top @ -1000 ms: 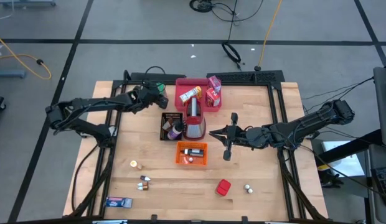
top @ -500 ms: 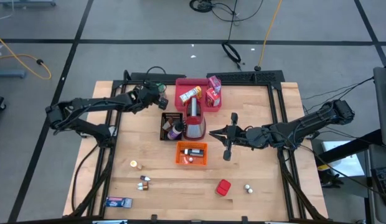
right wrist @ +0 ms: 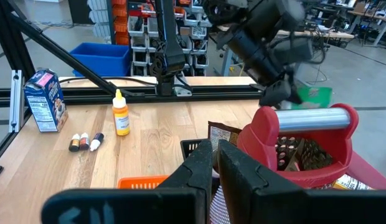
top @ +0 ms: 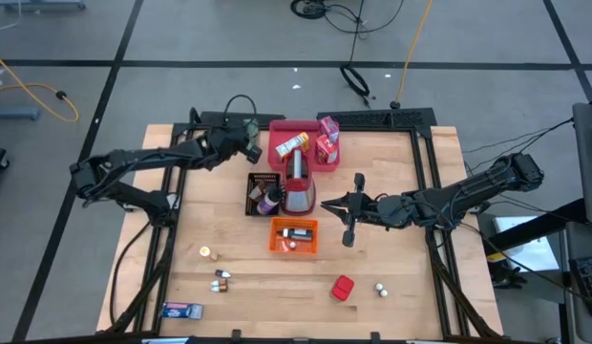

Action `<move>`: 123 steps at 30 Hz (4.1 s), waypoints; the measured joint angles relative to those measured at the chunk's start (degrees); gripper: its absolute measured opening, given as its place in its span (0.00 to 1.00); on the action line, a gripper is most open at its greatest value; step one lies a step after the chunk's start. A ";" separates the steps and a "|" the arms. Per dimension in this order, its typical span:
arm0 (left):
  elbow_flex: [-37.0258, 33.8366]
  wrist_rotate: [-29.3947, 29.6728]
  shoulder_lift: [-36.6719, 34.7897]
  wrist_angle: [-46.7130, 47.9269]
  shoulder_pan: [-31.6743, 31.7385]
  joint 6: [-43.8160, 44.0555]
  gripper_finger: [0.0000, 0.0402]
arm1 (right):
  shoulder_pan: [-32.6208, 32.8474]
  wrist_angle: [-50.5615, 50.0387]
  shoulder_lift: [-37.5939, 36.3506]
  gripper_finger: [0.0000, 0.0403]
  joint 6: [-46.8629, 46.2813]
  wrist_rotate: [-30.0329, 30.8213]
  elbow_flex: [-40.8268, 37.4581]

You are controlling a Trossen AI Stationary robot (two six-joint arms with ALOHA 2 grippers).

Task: Pick & Place Kitchen Items
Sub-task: Put the green cereal box into the pink bin, then put the large yellow food coloring bottle into the orange bin

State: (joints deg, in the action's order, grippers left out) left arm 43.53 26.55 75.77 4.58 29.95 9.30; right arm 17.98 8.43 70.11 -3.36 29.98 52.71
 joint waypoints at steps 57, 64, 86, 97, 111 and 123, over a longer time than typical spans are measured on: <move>11.27 -32.73 16.86 -16.73 4.10 -45.22 0.02 | -0.44 8.50 0.02 0.04 2.60 0.00 -4.70; 11.27 -36.72 16.85 -16.35 6.40 -41.28 0.03 | -0.44 8.66 0.02 0.04 2.58 0.00 -4.70; 11.27 -32.57 16.85 -16.87 6.03 -34.18 0.39 | -0.44 8.61 0.02 0.04 2.60 0.00 -4.70; 11.27 -27.94 16.72 -16.84 6.01 -33.81 0.50 | -0.44 8.52 0.02 0.04 2.58 0.00 -4.70; 11.32 -23.36 5.38 0.08 5.20 -22.46 0.50 | -0.42 8.58 0.02 0.04 2.54 -0.02 -5.16; 11.32 -23.50 -13.02 38.88 -1.71 -7.02 0.50 | -0.42 10.64 0.00 0.04 2.65 -0.02 -6.29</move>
State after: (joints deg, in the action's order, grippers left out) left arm 54.85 3.05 62.75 43.46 28.24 2.28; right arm 17.56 19.07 70.11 -0.71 29.95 46.41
